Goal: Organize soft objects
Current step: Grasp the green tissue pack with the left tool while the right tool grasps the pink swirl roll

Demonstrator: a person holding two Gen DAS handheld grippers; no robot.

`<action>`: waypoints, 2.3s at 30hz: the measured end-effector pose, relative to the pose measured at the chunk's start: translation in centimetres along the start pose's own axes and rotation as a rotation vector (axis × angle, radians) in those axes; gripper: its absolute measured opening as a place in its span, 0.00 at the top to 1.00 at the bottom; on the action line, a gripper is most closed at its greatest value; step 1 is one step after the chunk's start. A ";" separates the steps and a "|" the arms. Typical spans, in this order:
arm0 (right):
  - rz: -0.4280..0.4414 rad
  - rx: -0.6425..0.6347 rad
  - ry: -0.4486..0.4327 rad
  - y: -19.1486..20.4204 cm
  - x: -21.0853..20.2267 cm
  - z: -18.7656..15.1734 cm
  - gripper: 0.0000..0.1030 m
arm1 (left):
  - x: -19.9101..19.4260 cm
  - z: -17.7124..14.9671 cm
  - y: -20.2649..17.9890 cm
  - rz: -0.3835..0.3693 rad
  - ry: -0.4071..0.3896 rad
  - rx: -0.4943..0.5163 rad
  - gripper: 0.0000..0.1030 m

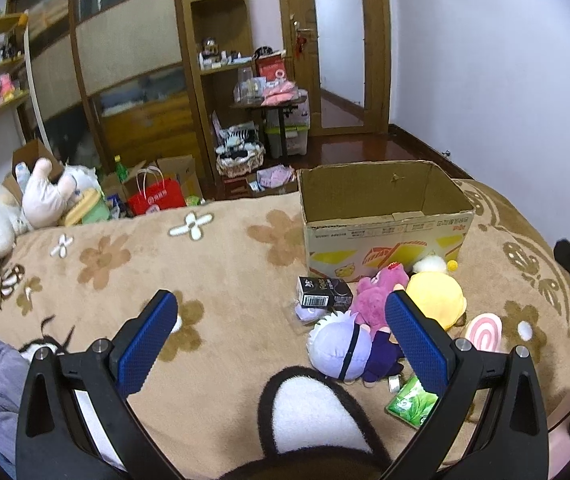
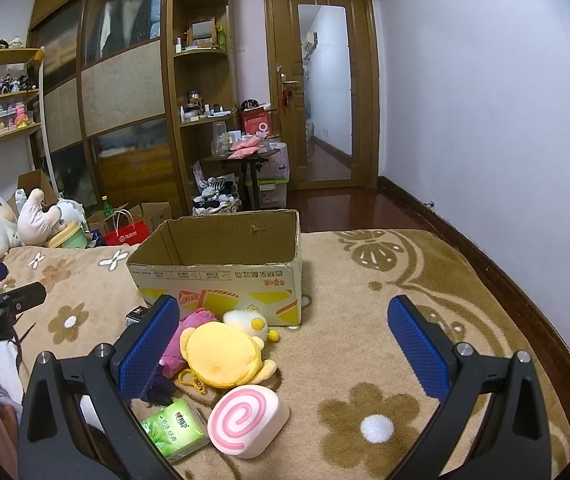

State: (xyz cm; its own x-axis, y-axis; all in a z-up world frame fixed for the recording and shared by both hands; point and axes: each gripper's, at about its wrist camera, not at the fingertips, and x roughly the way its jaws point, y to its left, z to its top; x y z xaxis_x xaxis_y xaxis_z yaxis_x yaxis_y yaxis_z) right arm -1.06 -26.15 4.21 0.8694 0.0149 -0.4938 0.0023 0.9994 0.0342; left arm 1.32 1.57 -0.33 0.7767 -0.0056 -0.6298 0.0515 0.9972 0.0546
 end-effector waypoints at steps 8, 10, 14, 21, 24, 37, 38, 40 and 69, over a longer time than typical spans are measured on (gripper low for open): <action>0.020 0.009 0.080 0.1 1.5 0.1 0.00 | 2.3 0.3 -1.0 -0.080 0.091 -0.001 0.01; 0.025 0.018 0.095 0.0 2.0 0.0 0.00 | 2.9 0.2 -1.8 -0.094 0.107 0.017 0.01; 0.031 0.047 0.145 -0.2 3.3 -0.1 0.00 | 4.0 -0.1 -3.4 -0.141 0.144 0.042 0.01; 0.042 0.120 0.254 -1.2 5.2 -0.8 0.00 | 5.8 -1.5 -6.7 -0.191 0.219 0.125 0.01; 0.042 0.129 0.294 -1.3 5.9 -1.1 0.00 | 6.4 -2.0 -7.7 -0.216 0.259 0.152 0.01; 0.020 0.114 0.431 -1.0 8.2 -3.2 0.00 | 7.9 -4.4 -11.6 -0.300 0.350 0.271 0.01; 0.019 0.112 0.442 -1.0 8.4 -3.4 0.00 | 8.0 -4.5 -11.8 -0.311 0.359 0.274 0.01; 0.015 0.111 0.467 -1.0 8.9 -3.6 0.00 | 8.4 -4.8 -12.1 -0.319 0.376 0.276 0.01; 0.102 0.162 0.710 -0.7 12.4 -7.1 0.69 | 12.3 -8.9 -14.8 -0.382 0.622 0.339 0.43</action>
State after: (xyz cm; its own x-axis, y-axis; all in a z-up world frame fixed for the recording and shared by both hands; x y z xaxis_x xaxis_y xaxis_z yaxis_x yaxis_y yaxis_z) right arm 6.23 -26.45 -8.15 0.3401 0.1791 -0.9232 0.0587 0.9757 0.2109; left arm 4.54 -12.61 -15.82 0.1800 -0.1999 -0.9632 0.5082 0.8572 -0.0829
